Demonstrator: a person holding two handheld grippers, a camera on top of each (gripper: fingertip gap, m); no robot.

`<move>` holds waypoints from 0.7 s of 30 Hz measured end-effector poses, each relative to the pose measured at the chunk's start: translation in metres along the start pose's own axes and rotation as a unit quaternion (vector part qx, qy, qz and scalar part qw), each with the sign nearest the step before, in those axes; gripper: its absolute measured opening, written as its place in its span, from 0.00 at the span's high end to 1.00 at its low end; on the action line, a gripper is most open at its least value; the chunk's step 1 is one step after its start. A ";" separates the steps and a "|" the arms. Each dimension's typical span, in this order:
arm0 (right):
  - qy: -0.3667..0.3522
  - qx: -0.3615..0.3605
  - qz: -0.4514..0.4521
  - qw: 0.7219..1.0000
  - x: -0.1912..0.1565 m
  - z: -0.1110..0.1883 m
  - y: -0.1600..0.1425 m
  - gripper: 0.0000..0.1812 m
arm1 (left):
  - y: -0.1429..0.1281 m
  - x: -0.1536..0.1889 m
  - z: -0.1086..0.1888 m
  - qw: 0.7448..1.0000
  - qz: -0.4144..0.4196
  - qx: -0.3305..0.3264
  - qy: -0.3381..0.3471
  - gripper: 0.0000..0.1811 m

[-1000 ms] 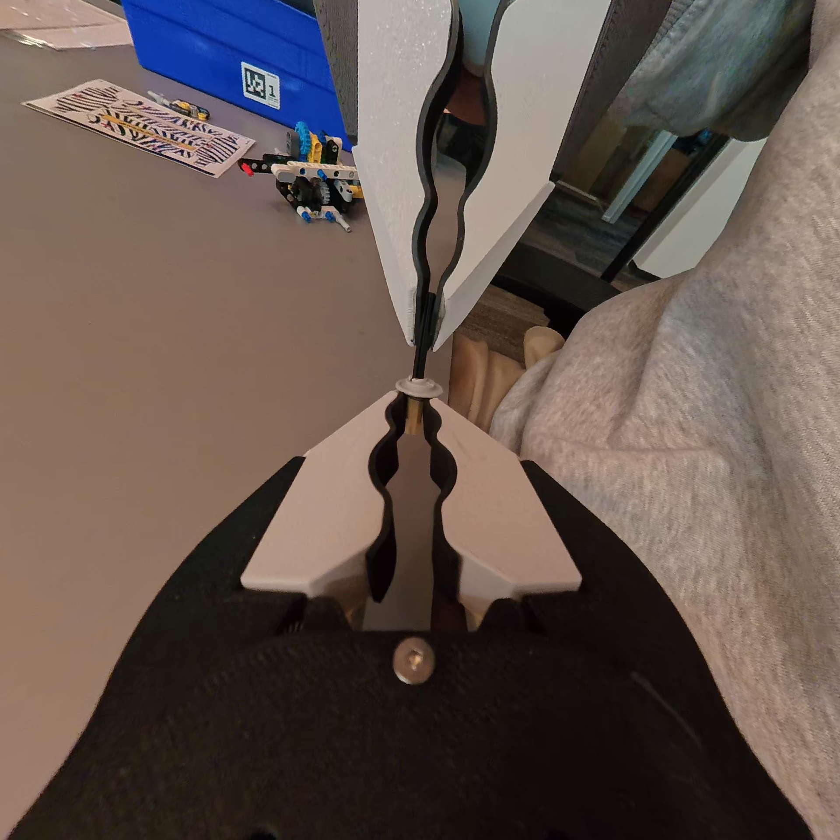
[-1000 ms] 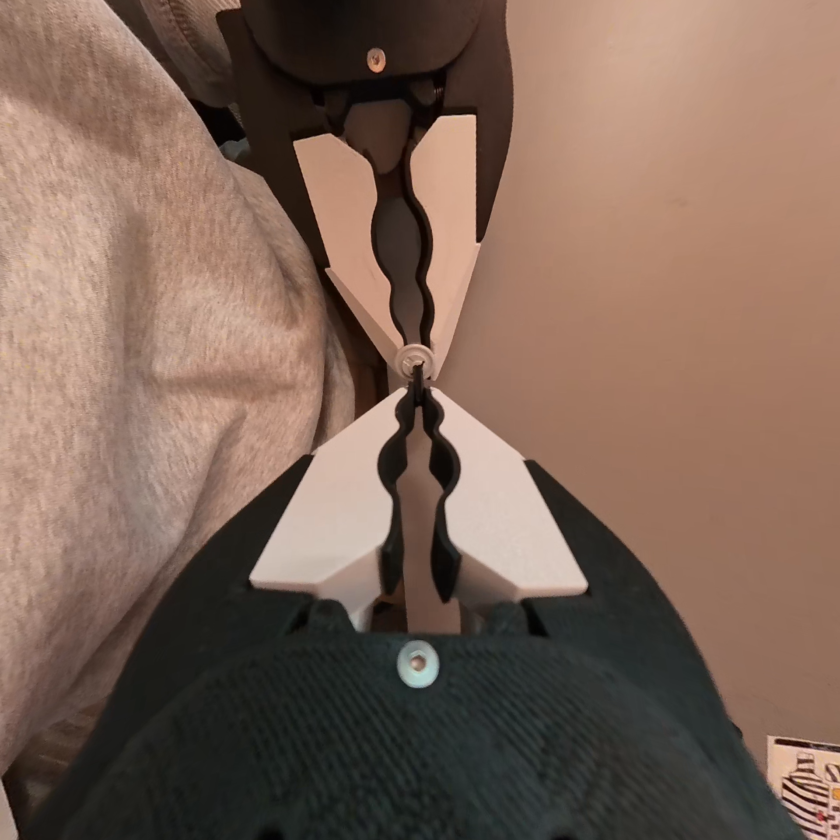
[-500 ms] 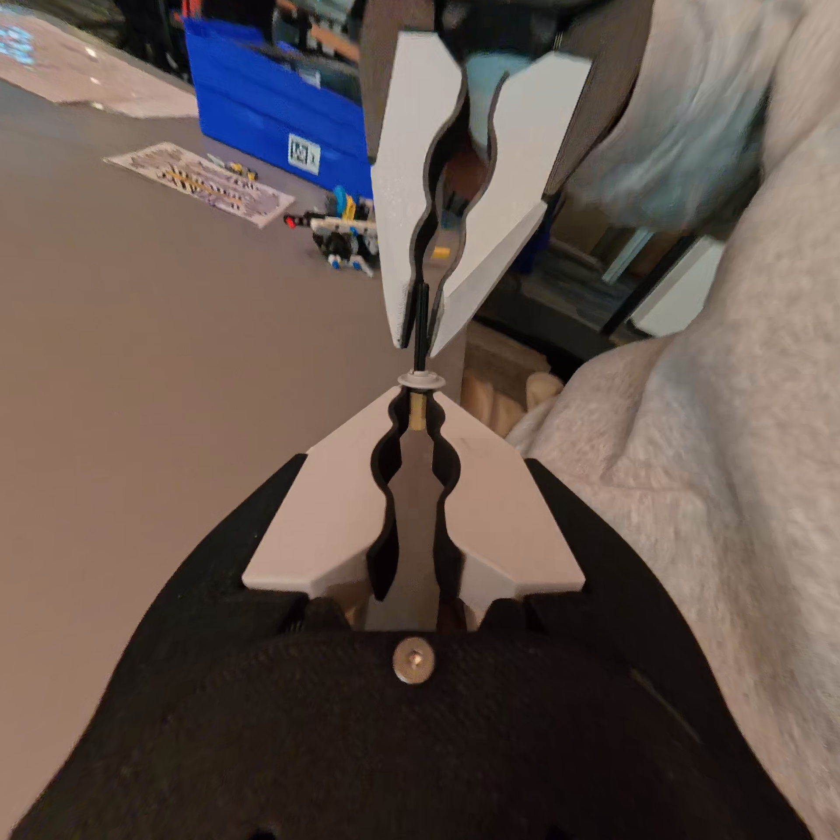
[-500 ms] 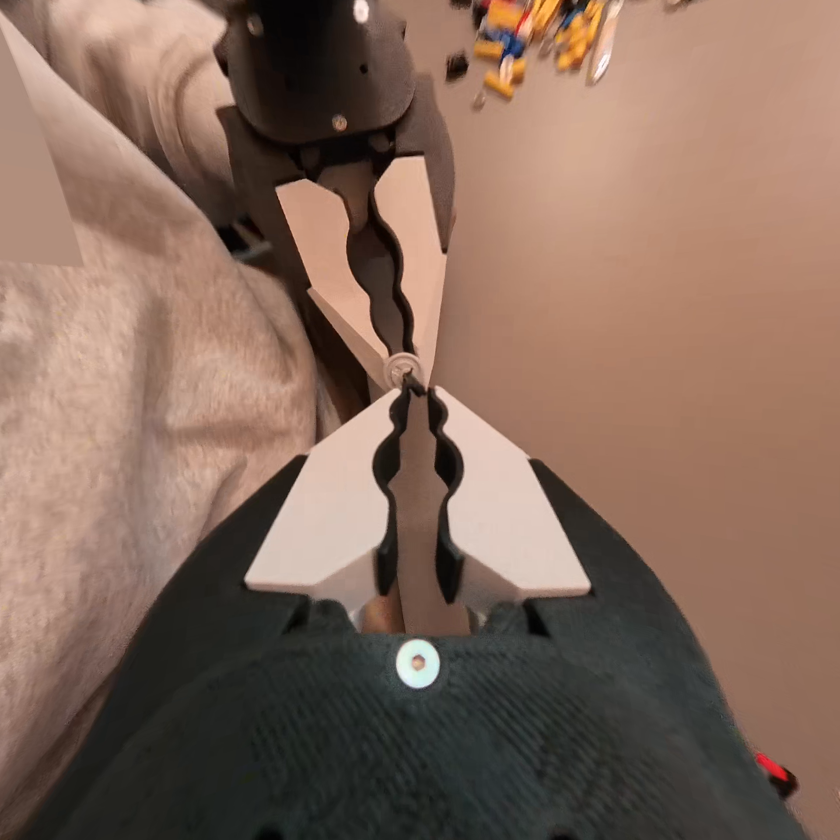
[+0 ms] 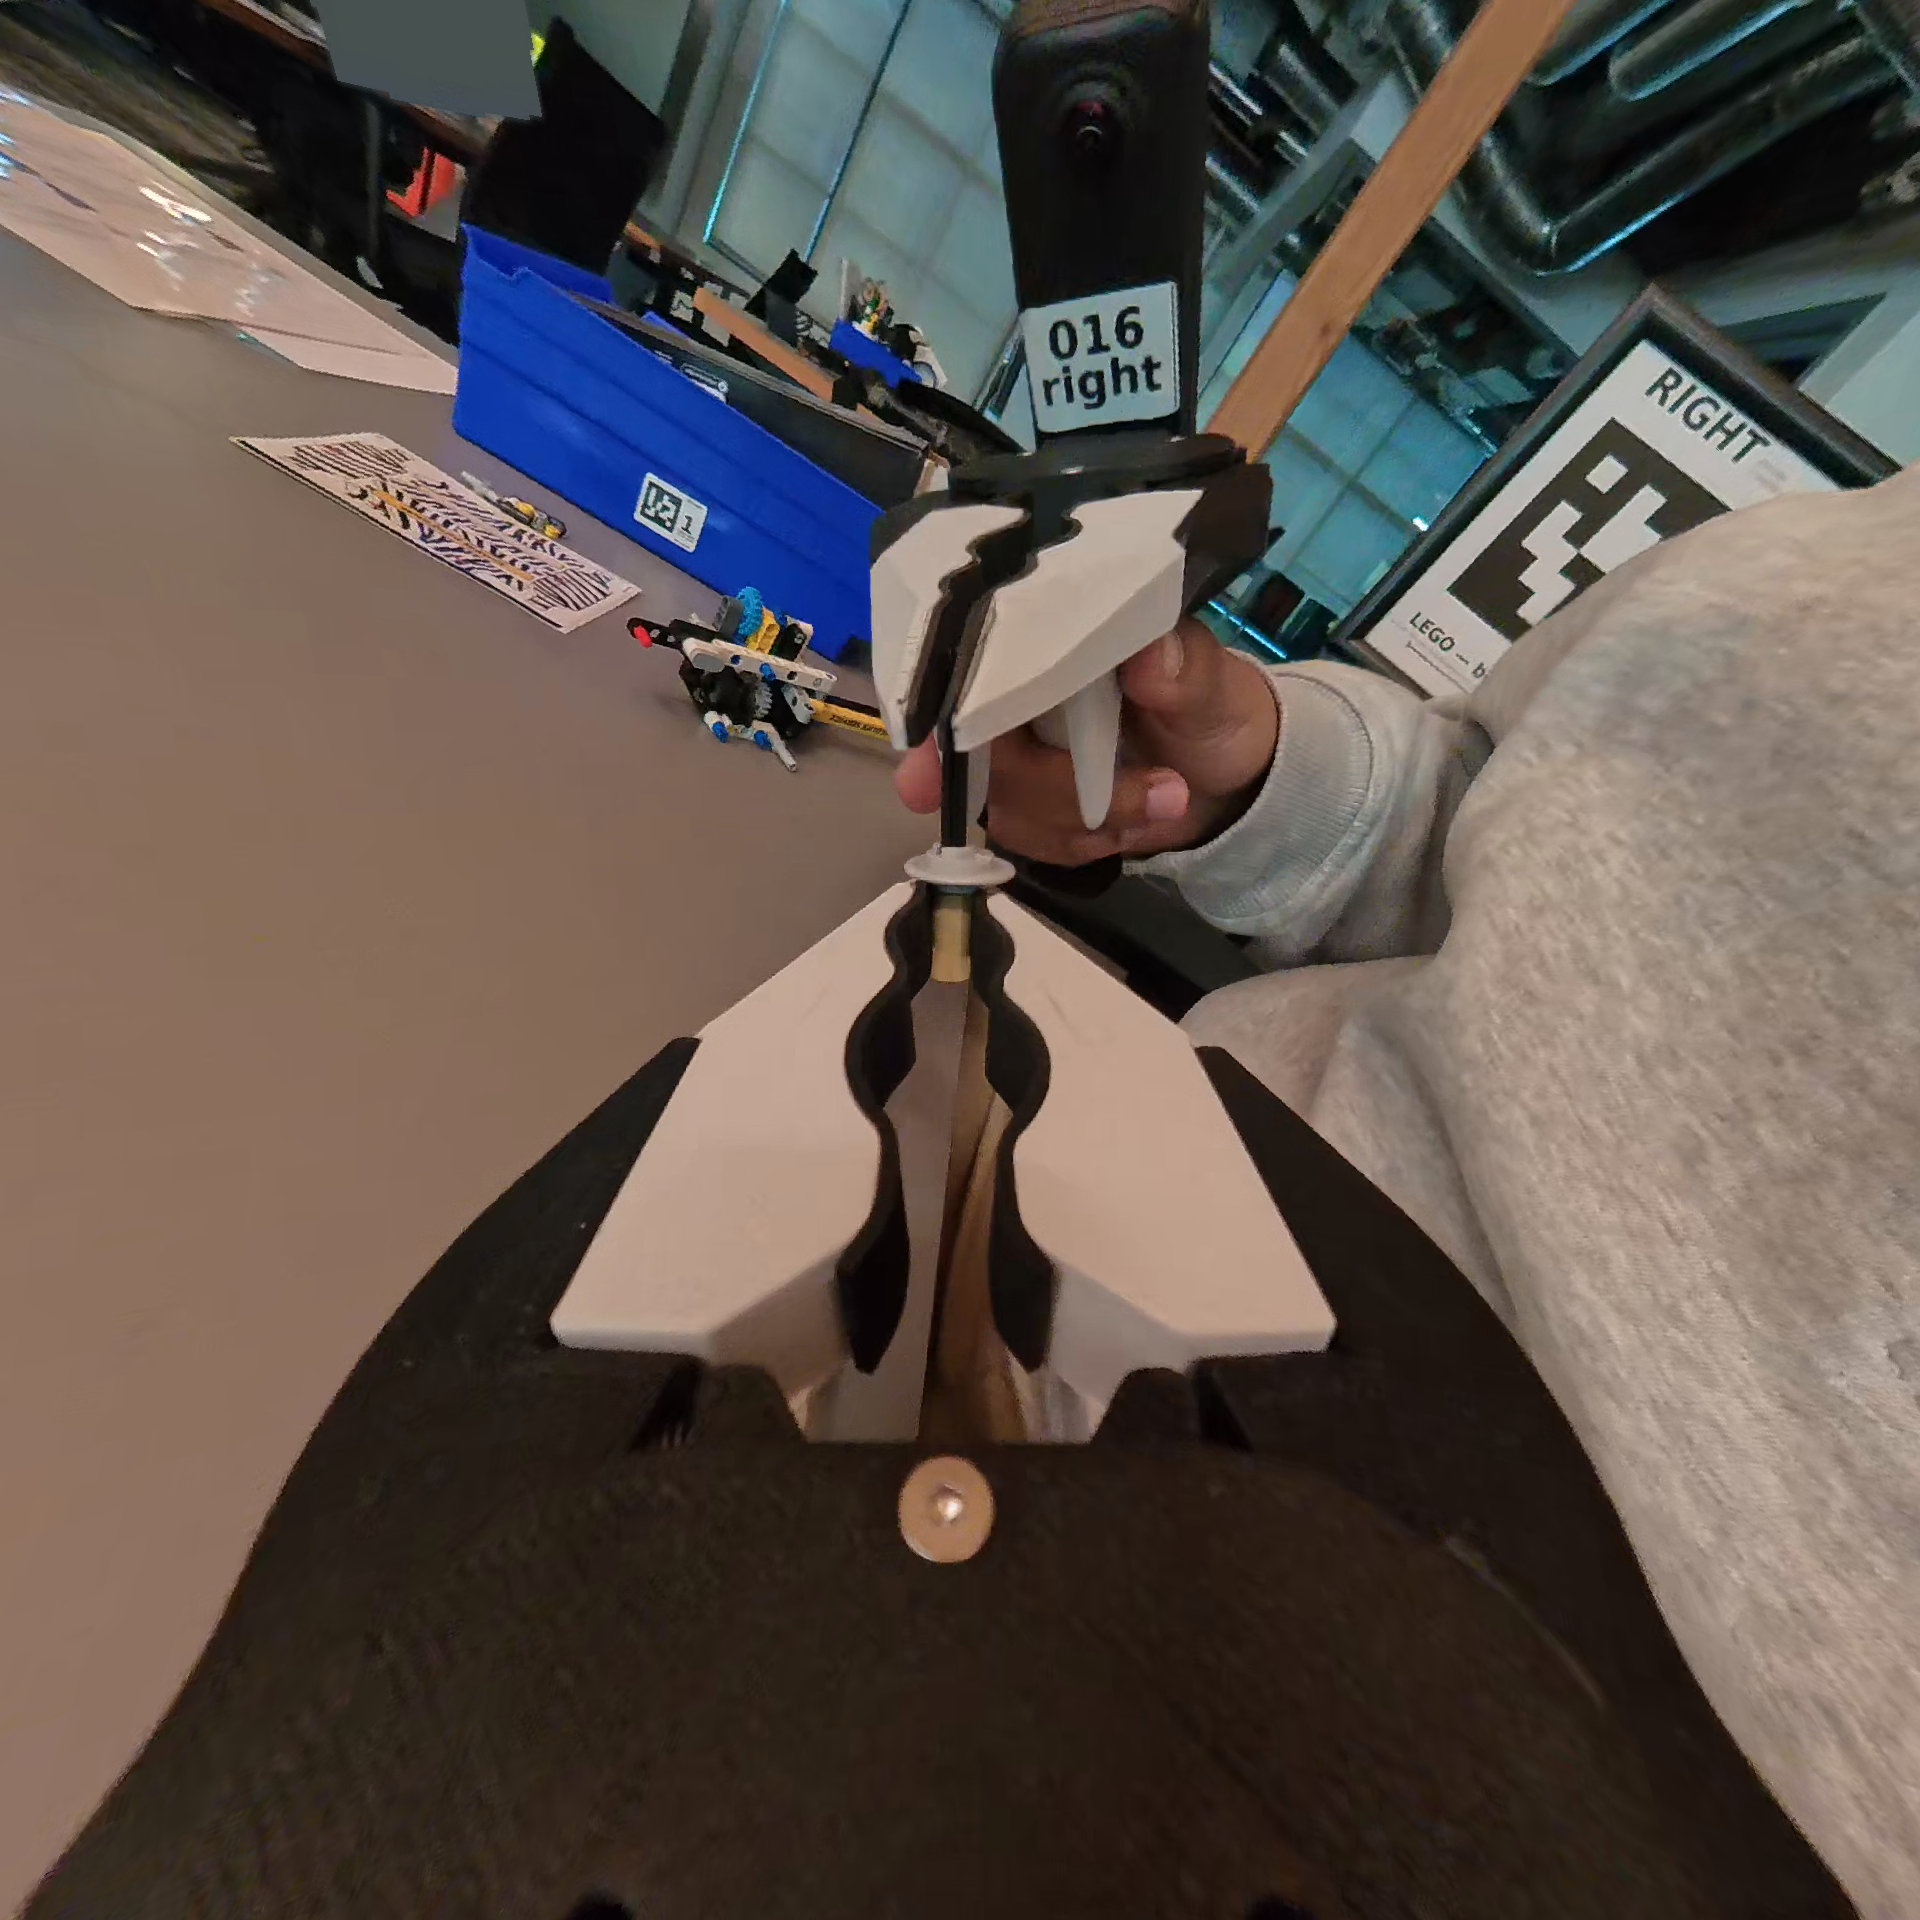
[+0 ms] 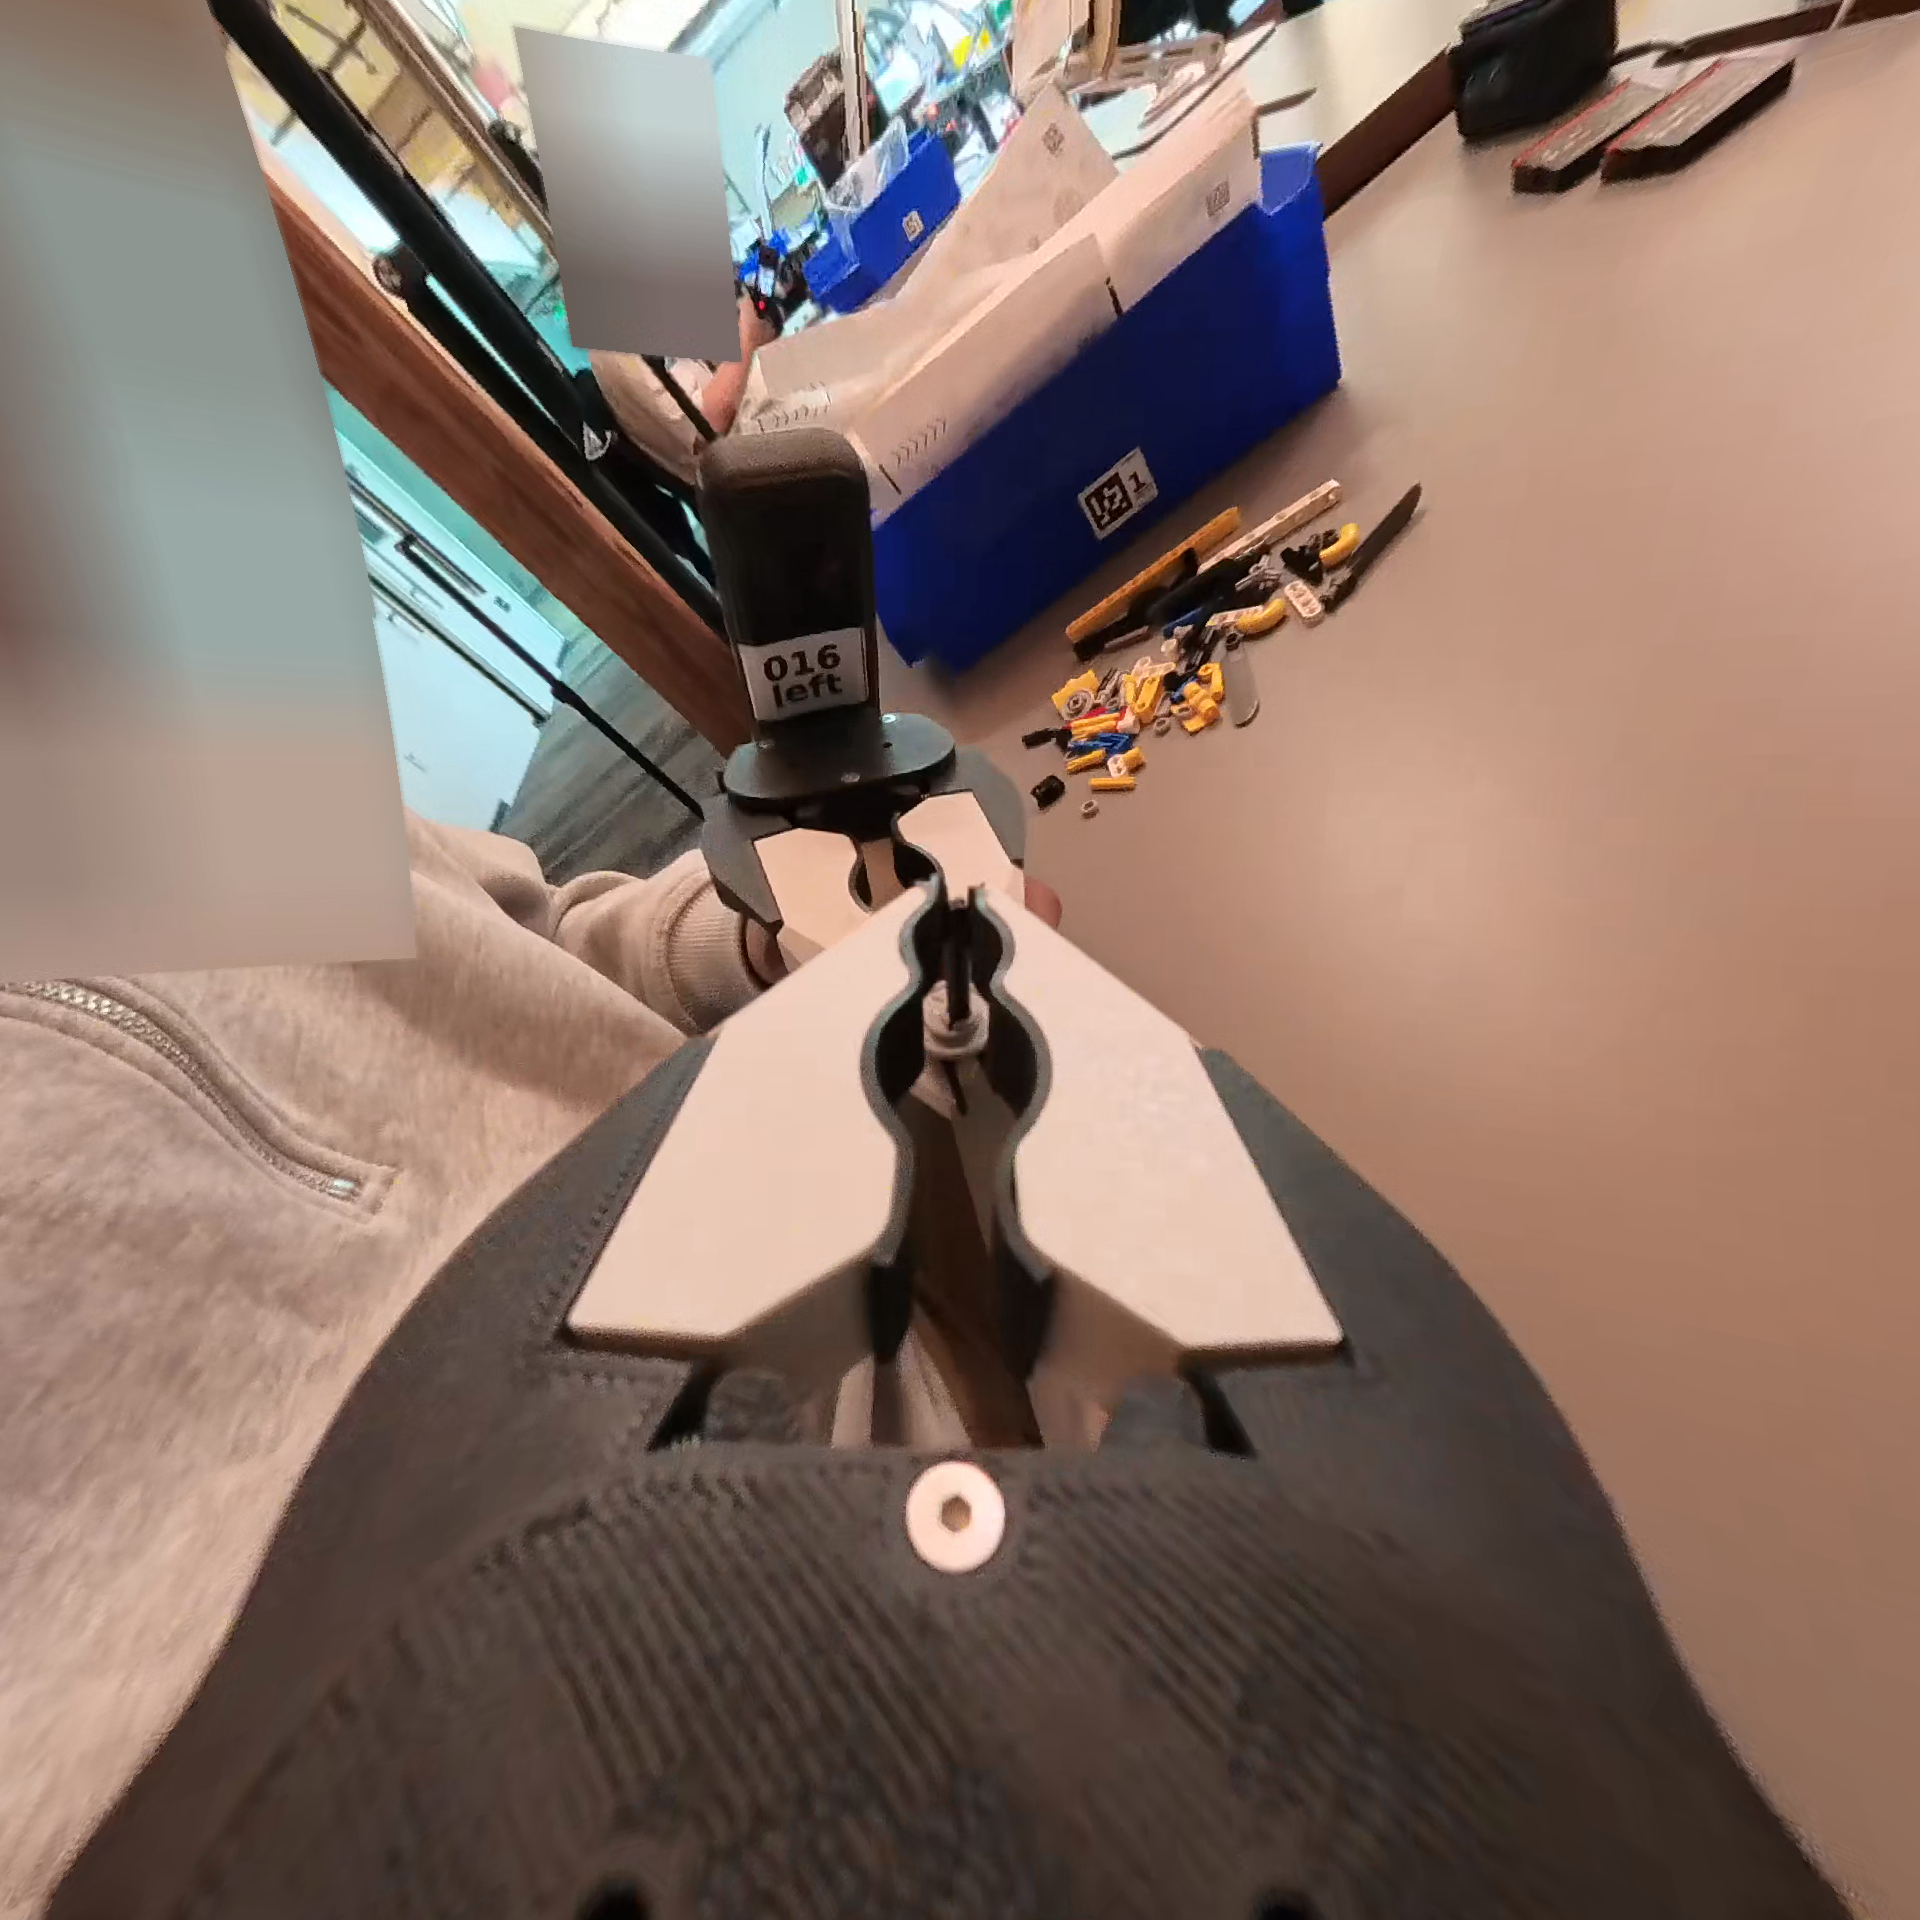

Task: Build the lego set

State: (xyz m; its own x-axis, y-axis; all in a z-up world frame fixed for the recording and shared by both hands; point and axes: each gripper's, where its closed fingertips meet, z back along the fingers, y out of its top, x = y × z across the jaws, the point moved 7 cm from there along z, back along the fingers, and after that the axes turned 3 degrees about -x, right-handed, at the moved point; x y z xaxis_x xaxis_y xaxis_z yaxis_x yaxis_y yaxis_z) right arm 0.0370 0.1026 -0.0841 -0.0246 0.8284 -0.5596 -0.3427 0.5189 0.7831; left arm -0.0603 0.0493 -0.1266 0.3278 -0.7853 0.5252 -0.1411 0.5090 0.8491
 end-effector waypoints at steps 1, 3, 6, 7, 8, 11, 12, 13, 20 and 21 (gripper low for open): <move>0.000 0.004 -0.006 1.000 0.001 -0.001 -0.001 0.99 | -0.001 0.000 0.000 1.000 -0.002 -0.002 0.003 0.99; -0.009 0.010 -0.018 1.000 0.002 -0.002 -0.003 0.98 | -0.001 -0.002 0.000 1.000 0.001 0.002 0.007 1.00; -0.023 0.028 -0.037 0.999 0.001 -0.003 -0.004 0.98 | -0.001 -0.002 0.000 1.000 0.014 0.016 0.005 1.00; -0.028 0.031 -0.039 0.998 0.001 -0.003 -0.005 0.98 | -0.001 -0.002 -0.001 1.000 0.016 0.018 0.007 1.00; -0.031 0.037 -0.042 0.998 0.001 -0.003 -0.006 0.98 | -0.001 -0.002 -0.001 1.000 0.020 0.018 0.005 1.00; -0.032 0.050 -0.054 0.997 0.001 -0.003 -0.009 0.98 | -0.002 -0.001 -0.002 0.999 0.033 0.020 0.001 1.00; -0.035 0.053 -0.053 0.997 0.001 -0.002 -0.010 0.98 | -0.001 -0.001 -0.002 0.999 0.038 0.023 0.001 1.00; -0.039 0.055 -0.052 0.996 0.001 -0.001 -0.010 0.98 | -0.001 -0.001 -0.002 0.999 0.043 0.026 0.001 1.00; -0.054 0.068 -0.057 0.995 0.002 0.002 -0.013 0.98 | -0.001 -0.002 -0.004 0.998 0.048 0.028 0.008 1.00; -0.053 0.071 -0.057 0.994 0.001 0.002 -0.013 0.98 | -0.001 -0.002 -0.004 0.998 0.050 0.030 0.006 1.00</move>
State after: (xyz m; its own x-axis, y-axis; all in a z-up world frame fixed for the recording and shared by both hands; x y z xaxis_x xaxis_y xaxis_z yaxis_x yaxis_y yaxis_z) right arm 0.0430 0.0974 -0.0946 0.1085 0.7760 -0.6213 -0.2017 0.6292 0.7506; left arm -0.0573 0.0519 -0.1284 0.3197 -0.7276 0.6070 -0.2294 0.5621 0.7946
